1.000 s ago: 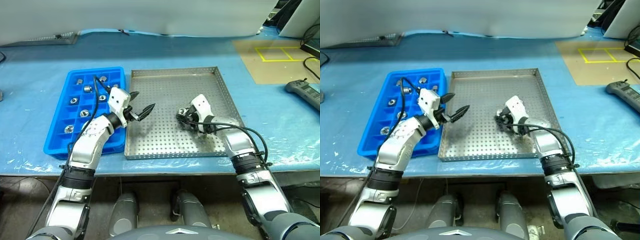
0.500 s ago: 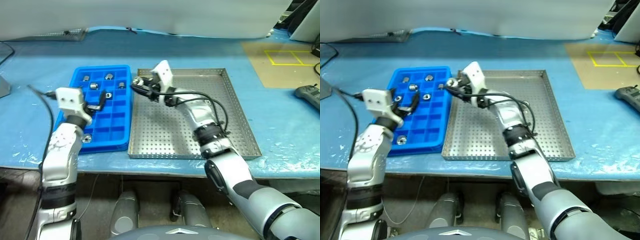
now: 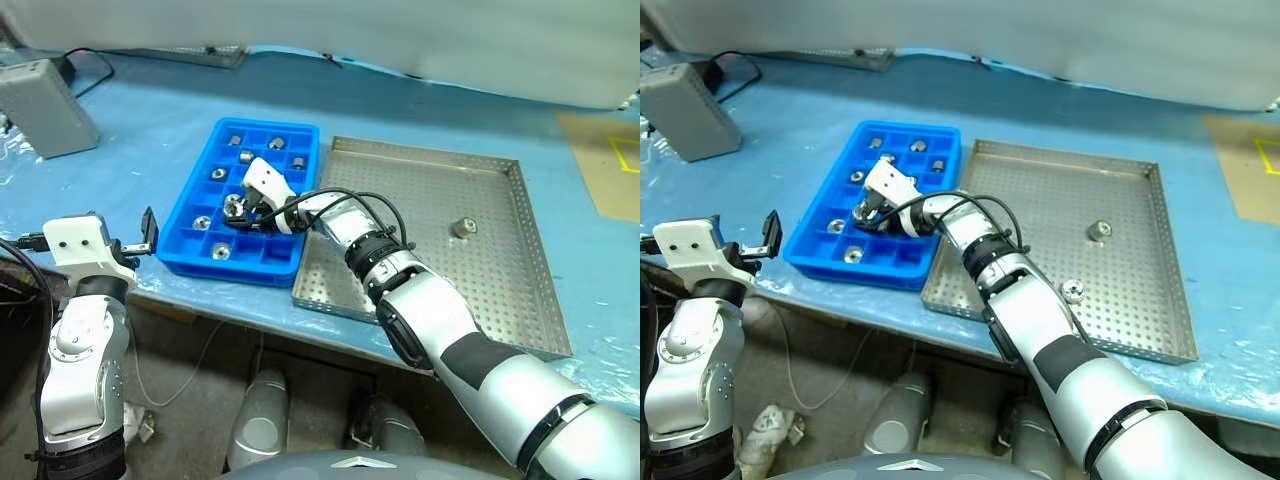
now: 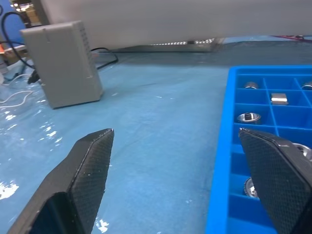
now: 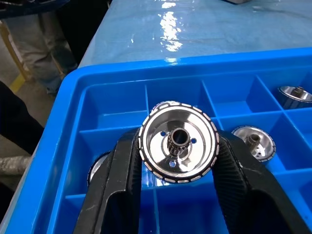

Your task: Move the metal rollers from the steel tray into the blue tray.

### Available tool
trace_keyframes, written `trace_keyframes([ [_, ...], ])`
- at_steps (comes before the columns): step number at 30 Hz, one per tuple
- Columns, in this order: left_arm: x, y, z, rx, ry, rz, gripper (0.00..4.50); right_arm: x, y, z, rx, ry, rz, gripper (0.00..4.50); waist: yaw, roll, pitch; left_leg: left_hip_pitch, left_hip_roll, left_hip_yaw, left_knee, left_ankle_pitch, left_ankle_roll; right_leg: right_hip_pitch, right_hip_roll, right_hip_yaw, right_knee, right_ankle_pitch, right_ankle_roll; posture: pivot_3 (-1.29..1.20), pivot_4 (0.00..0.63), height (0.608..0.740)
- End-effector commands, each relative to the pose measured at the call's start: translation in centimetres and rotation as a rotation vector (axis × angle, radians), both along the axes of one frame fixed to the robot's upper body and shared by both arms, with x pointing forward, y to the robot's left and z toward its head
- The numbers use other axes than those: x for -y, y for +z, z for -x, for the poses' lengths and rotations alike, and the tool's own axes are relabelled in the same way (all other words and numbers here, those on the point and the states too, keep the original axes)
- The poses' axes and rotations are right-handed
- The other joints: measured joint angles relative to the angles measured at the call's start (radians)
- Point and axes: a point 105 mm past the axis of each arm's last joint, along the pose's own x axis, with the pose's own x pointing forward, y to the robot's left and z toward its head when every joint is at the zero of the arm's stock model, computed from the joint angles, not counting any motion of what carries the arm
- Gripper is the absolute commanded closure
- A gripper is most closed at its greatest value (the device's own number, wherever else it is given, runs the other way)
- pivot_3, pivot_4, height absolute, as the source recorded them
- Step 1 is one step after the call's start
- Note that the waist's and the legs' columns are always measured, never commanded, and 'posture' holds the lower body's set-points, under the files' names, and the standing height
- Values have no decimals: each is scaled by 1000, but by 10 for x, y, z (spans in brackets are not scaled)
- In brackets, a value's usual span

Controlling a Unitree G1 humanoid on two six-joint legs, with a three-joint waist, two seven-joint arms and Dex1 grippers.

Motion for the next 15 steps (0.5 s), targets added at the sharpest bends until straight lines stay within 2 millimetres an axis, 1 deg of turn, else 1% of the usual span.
trace_keyframes([
  [1, 7, 15, -3, 48, -32, -19, 195, 2, 16, -6, 67, -17, -22, 1529, 12, 1, 1, 0, 0, 0, -1, 1, -1, 0, 0, 0, 0, 0, 0, 598, 150, 740],
  [3, 10, 15, -9, 44, -53, -15, 195, 8, 16, -10, 81, -37, -27, 899, 17, 2, 1, 0, 1, 1, -2, 1, -2, 0, 0, 0, 0, 0, 0, 558, 150, 740],
  [7, 21, 15, -22, 43, -107, -3, 195, 24, 21, -20, 81, -99, -77, 899, 18, 3, 1, 1, 1, 2, -3, 3, -5, 0, 0, 0, 1, 0, 0, 508, 150, 740],
  [9, 31, 16, -31, 50, -153, 10, 195, 36, 28, -23, 67, -107, -127, 899, 14, 3, 1, 0, 1, 3, -3, 3, -5, -1, 0, 0, 0, 0, 0, 441, 150, 740],
  [11, 45, 17, -42, 53, -218, 13, 195, 54, 35, -29, 72, -140, -165, 899, 9, 3, 1, 0, 2, 4, -3, 4, -5, -1, 0, 0, 0, 0, 0, 380, 150, 740],
  [13, 59, 17, -53, 53, -285, 19, 195, 78, 38, -33, 82, -179, -175, 899, -1, 2, 1, -1, 2, 5, -3, 7, -8, -1, 0, 0, 0, 0, 0, 318, 150, 740],
  [15, 74, 18, -64, 58, -358, 29, 195, 102, 41, -32, 102, -199, -176, 899, -12, 2, 1, -1, 2, 5, -3, 8, -7, -1, 0, 0, 0, 0, 1, 255, 150, 740],
])
